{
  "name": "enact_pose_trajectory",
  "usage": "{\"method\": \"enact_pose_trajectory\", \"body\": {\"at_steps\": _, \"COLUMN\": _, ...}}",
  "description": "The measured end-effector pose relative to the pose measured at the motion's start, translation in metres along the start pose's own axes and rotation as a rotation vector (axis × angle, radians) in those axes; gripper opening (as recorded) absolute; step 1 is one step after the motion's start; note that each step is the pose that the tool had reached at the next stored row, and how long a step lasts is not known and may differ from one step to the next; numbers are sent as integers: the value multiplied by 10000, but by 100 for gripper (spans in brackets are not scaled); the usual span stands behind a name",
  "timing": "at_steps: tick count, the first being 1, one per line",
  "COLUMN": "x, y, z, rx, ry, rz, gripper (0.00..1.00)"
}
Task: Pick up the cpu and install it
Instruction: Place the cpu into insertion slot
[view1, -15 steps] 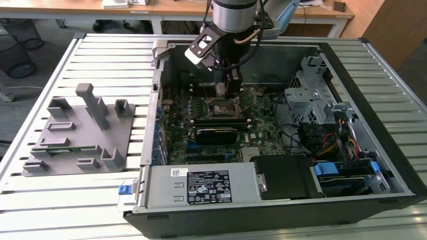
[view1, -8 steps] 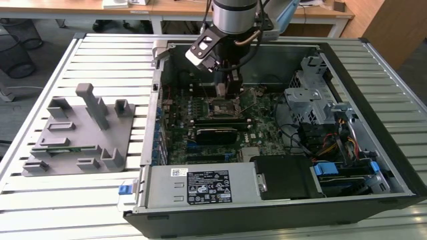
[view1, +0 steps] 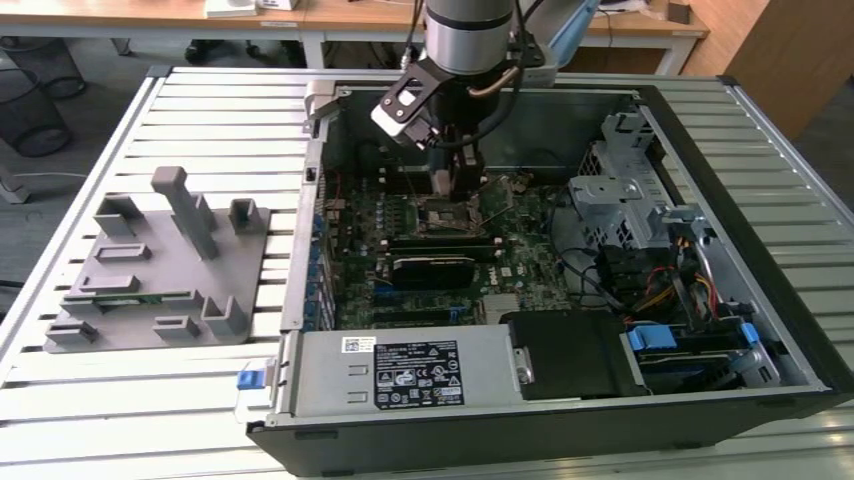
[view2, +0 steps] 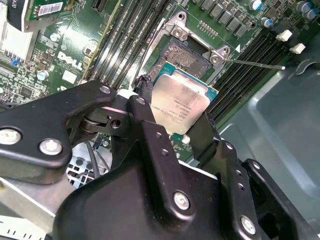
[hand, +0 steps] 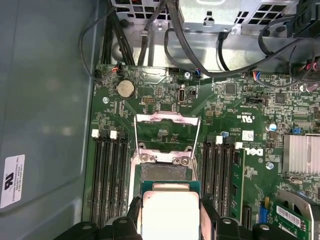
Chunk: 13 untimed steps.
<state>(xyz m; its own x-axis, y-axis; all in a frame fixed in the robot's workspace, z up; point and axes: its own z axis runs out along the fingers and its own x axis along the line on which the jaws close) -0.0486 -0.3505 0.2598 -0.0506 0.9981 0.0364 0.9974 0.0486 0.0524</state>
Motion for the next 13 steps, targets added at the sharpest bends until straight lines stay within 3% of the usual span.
{"method": "enact_pose_trajectory", "body": {"at_steps": 13, "x": 9, "y": 3, "z": 134, "rx": 1, "ry": -1, "rz": 0, "gripper": 54}}
